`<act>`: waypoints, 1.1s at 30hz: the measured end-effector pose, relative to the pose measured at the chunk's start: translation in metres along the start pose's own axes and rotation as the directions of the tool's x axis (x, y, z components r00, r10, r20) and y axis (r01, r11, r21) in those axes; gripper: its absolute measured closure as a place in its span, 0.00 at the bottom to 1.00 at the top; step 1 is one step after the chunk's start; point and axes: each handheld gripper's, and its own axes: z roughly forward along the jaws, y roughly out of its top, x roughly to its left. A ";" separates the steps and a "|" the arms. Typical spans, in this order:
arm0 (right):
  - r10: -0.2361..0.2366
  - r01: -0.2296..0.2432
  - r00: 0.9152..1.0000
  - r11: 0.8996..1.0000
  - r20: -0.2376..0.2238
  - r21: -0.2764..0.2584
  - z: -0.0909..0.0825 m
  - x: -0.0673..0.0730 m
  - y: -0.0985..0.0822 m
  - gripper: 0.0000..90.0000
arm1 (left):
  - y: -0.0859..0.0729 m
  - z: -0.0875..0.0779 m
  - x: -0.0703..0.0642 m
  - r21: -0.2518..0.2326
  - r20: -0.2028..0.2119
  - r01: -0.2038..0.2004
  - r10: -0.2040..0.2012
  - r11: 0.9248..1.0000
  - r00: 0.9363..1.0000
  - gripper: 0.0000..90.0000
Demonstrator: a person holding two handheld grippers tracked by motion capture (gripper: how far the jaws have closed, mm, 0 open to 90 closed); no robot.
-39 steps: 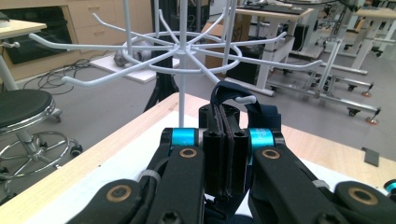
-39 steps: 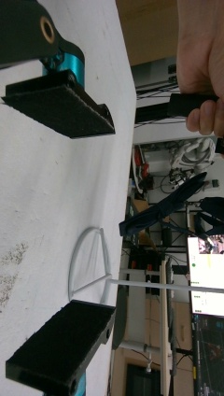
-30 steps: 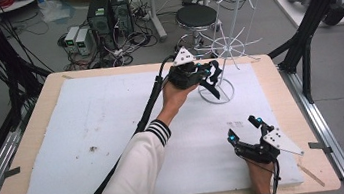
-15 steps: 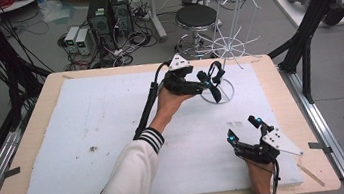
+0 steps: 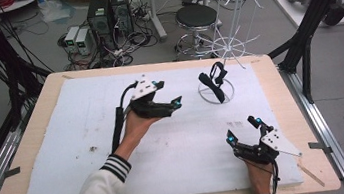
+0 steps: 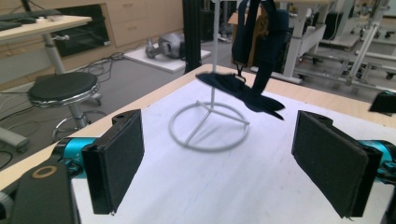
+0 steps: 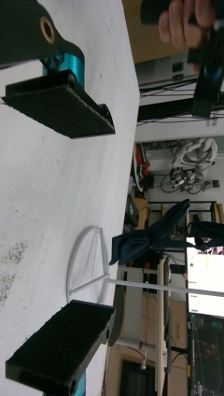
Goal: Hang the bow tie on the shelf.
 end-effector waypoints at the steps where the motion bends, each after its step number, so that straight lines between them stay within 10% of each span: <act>1: 0.003 -0.003 1.000 1.000 0.001 0.001 0.000 0.000 0.000 0.12 | -0.004 -0.010 0.002 -0.006 -0.008 -0.002 0.002 1.000 1.000 0.19; 11: 0.002 -0.002 1.000 1.000 0.000 0.004 0.000 0.000 0.000 0.12 | -0.055 -0.117 0.027 -0.052 -0.160 0.016 -0.024 0.999 0.987 0.19; 18: 0.003 -0.003 1.000 1.000 0.003 0.008 0.000 0.000 0.000 0.12 | -0.110 -0.192 0.036 -0.104 -0.299 0.038 -0.068 0.994 0.952 0.19; 26: 0.002 -0.002 1.000 1.000 0.008 0.007 0.000 0.001 0.000 0.12 | -0.140 -0.220 0.034 -0.183 -0.383 0.013 -0.083 0.983 0.920 0.19; 33: -0.003 0.003 1.000 1.000 0.008 0.000 0.000 0.001 0.000 0.12 | -0.143 -0.224 0.033 -0.228 -0.387 0.007 -0.097 0.974 0.917 0.19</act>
